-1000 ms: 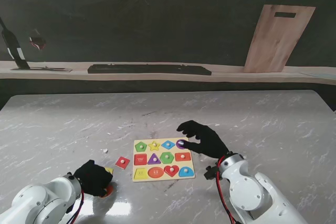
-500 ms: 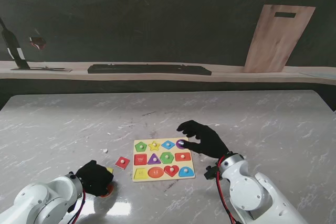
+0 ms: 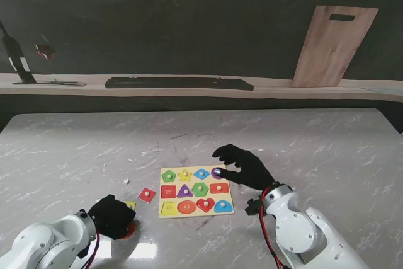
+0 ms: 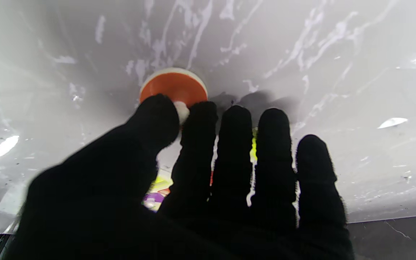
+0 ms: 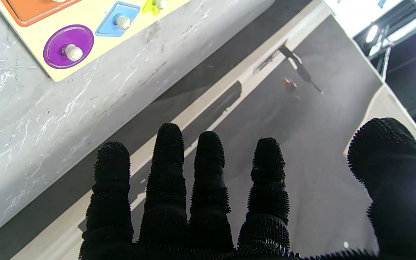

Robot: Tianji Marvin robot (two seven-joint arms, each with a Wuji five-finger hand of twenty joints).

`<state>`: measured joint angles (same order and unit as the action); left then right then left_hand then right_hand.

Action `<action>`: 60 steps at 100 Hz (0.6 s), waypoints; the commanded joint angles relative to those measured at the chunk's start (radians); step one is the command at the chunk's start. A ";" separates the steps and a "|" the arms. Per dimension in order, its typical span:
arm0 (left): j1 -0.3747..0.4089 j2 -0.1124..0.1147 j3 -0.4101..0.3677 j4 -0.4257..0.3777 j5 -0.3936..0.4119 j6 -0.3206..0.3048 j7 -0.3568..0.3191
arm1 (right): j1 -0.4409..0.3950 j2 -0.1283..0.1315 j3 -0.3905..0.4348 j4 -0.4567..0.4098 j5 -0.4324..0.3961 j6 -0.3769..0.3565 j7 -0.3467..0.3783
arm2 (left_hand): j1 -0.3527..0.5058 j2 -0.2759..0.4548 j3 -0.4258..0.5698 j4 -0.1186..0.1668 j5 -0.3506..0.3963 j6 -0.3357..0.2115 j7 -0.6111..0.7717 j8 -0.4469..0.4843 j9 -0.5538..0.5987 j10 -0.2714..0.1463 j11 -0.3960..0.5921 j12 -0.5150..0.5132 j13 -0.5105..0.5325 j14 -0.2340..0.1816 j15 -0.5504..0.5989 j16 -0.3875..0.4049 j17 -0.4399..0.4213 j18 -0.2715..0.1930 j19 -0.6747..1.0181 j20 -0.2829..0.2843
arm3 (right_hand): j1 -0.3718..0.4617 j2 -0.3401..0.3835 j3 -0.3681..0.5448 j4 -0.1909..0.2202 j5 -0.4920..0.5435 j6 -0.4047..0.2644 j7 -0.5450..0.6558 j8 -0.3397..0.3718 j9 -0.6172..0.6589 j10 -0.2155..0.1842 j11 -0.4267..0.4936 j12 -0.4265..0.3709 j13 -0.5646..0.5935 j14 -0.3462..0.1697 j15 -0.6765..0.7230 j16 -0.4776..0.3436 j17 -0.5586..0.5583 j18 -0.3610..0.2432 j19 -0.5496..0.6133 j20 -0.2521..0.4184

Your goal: Fit puzzle pieces into a puzzle board

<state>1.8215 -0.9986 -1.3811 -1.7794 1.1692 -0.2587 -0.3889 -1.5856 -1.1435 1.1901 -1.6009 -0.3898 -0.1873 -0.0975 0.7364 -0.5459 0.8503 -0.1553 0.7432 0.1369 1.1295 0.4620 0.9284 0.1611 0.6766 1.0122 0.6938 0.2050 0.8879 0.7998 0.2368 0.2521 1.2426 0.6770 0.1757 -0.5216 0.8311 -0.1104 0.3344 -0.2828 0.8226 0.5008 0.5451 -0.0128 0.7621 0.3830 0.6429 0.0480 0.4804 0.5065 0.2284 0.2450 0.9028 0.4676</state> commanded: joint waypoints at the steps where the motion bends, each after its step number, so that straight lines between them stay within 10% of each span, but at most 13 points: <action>1: 0.011 0.000 -0.007 -0.017 0.005 -0.014 0.001 | -0.007 -0.001 -0.001 -0.004 -0.003 -0.001 -0.003 | 0.024 -0.009 0.110 0.101 0.024 -0.130 0.007 0.010 0.028 -0.010 0.009 0.022 0.016 0.006 0.027 0.023 -0.006 0.127 0.028 0.011 | -0.015 0.013 -0.010 0.036 0.020 -0.036 -0.010 0.013 0.018 -0.020 -0.001 0.005 0.001 0.000 0.015 0.006 -0.012 0.004 0.005 0.018; 60: -0.129 0.002 0.052 0.018 -0.016 -0.139 0.075 | -0.009 -0.001 0.004 -0.004 0.004 -0.016 -0.002 | 0.025 -0.001 0.099 0.097 0.019 -0.148 0.001 0.006 0.026 -0.019 -0.006 0.037 0.017 0.000 0.020 0.023 -0.001 0.125 0.029 0.012 | -0.015 0.014 -0.009 0.037 0.021 -0.035 -0.009 0.013 0.019 -0.020 0.000 0.006 0.000 0.000 0.014 0.006 -0.014 0.004 0.004 0.018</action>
<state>1.7225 -0.9936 -1.3404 -1.7665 1.1582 -0.3874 -0.3292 -1.5873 -1.1437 1.1960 -1.6009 -0.3847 -0.1954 -0.0980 0.7352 -0.5545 0.8591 -0.1550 0.7428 0.1086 1.1005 0.4580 0.9285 0.1557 0.6766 1.0298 0.6938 0.2050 0.8884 0.8001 0.2369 0.2521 1.2435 0.6770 0.1757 -0.5216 0.8311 -0.1104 0.3344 -0.2829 0.8225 0.5008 0.5451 -0.0128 0.7621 0.3830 0.6429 0.0480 0.4804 0.5065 0.2284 0.2451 0.9028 0.4676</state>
